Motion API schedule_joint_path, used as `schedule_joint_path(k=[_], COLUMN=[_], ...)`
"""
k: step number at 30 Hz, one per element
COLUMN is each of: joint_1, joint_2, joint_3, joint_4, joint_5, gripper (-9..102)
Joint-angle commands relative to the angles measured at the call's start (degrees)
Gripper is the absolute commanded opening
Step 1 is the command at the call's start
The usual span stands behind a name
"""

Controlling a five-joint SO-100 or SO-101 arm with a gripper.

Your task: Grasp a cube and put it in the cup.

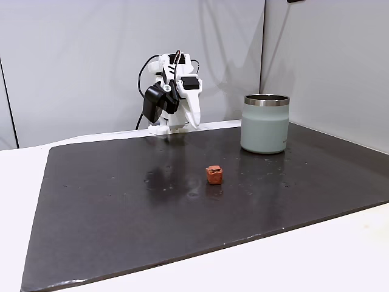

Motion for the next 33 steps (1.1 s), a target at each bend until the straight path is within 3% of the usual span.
schedule_joint_path(k=[1,23,33], joint_1=[-1.67,-0.62,-0.09], joint_2=[0.44,0.53,-5.71], joint_3=[0.09,-0.18,-9.84], joint_4=[-2.46,-2.29,-0.18], joint_5=[-1.41,1.85,-0.18], gripper=[0,0,0])
